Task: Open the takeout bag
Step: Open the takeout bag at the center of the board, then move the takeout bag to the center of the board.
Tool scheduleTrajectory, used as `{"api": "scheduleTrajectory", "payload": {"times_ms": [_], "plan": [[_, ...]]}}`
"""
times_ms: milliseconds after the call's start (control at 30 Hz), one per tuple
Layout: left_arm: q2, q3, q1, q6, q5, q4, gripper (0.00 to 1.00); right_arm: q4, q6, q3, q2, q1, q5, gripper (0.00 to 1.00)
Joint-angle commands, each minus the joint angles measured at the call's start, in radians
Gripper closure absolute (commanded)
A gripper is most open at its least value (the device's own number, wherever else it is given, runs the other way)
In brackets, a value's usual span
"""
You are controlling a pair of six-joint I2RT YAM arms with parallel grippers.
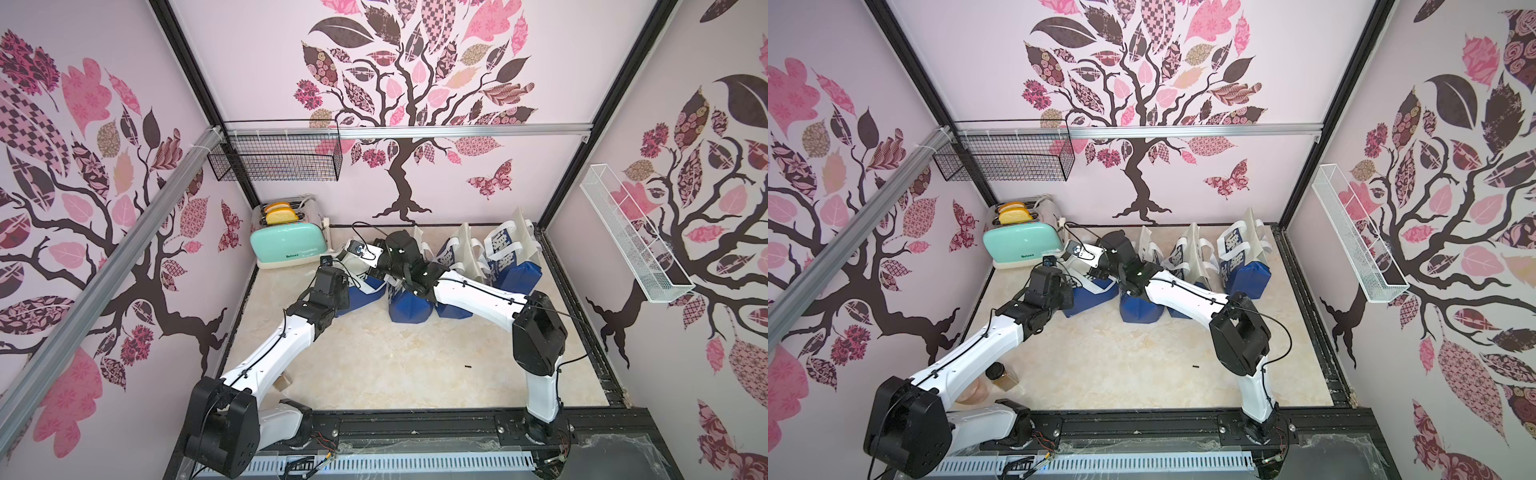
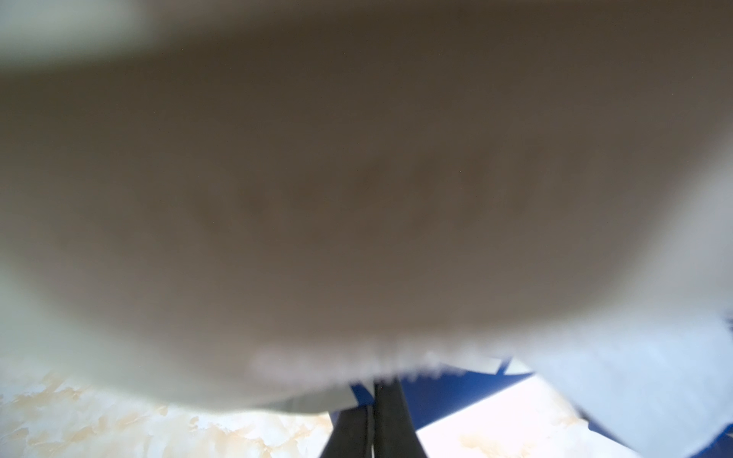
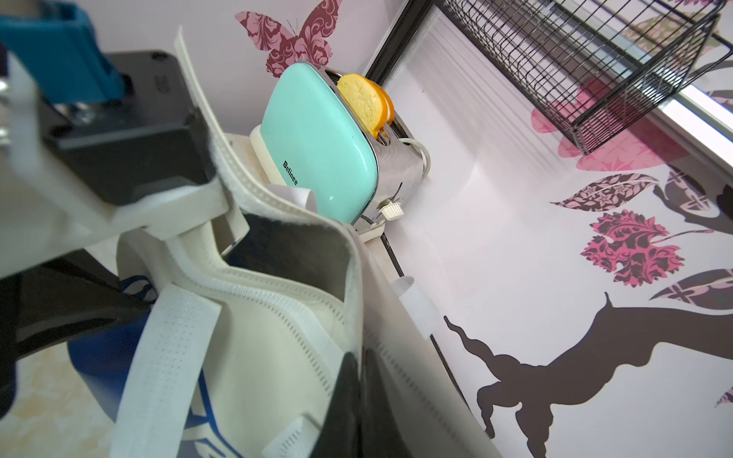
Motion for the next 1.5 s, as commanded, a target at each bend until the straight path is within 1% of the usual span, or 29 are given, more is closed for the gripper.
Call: {"api": "scheduleTrajectory", "payload": {"times_ms": [0,333,600,633,667,700,733,800,967,1033,1100,1200,1333,1400,1467], "plan": [[0.046,-0.017,0.008,0.04,-0.023,-0.184,1.0,0.006,-0.088,0.083,-0.012,-0.006,0.077,1.0],[0.078,-0.002,0.008,0.078,-0.032,-0.242,1.0,-0.025,-0.197,0.218,-0.015,-0.006,0.1,1.0],[0.066,-0.007,0.008,0.066,-0.032,-0.246,1.0,-0.033,-0.197,0.253,-0.019,-0.005,0.081,1.0],[0.062,-0.007,0.008,0.057,-0.039,-0.242,1.0,-0.041,-0.189,0.253,-0.022,-0.005,0.071,0.79],[0.058,-0.009,0.008,0.045,-0.042,-0.239,1.0,-0.049,-0.186,0.251,-0.022,-0.003,0.064,0.54],[0.051,-0.01,0.008,0.033,-0.044,-0.231,1.0,-0.056,-0.181,0.245,-0.024,-0.004,0.06,0.38],[0.045,-0.012,0.008,0.018,-0.042,-0.223,1.0,-0.054,-0.173,0.236,-0.028,-0.002,0.06,0.26],[0.032,-0.016,0.008,-0.015,-0.04,-0.199,1.0,-0.051,-0.159,0.22,-0.034,-0.001,0.074,0.2],[0.02,-0.007,0.008,-0.104,-0.021,-0.151,1.0,-0.018,-0.126,0.171,-0.059,-0.002,0.157,0.18],[0.022,0.003,0.009,-0.148,-0.018,-0.125,1.0,0.002,-0.084,0.148,-0.072,-0.005,0.214,0.18],[0.028,0.018,0.011,-0.184,-0.014,-0.104,1.0,0.003,-0.019,0.134,-0.083,-0.006,0.28,0.19],[0.054,0.045,0.02,-0.249,-0.008,-0.079,1.0,0.001,0.097,0.113,-0.103,-0.008,0.416,0.2],[0.116,0.079,0.037,-0.315,-0.014,-0.028,1.0,-0.067,0.275,0.114,-0.152,-0.007,0.604,0.22],[0.154,0.099,0.043,-0.336,-0.026,-0.003,1.0,-0.132,0.324,0.115,-0.182,-0.007,0.662,0.22],[0.193,0.123,0.044,-0.348,-0.049,0.019,1.0,-0.199,0.365,0.105,-0.222,-0.006,0.679,0.22]]}}
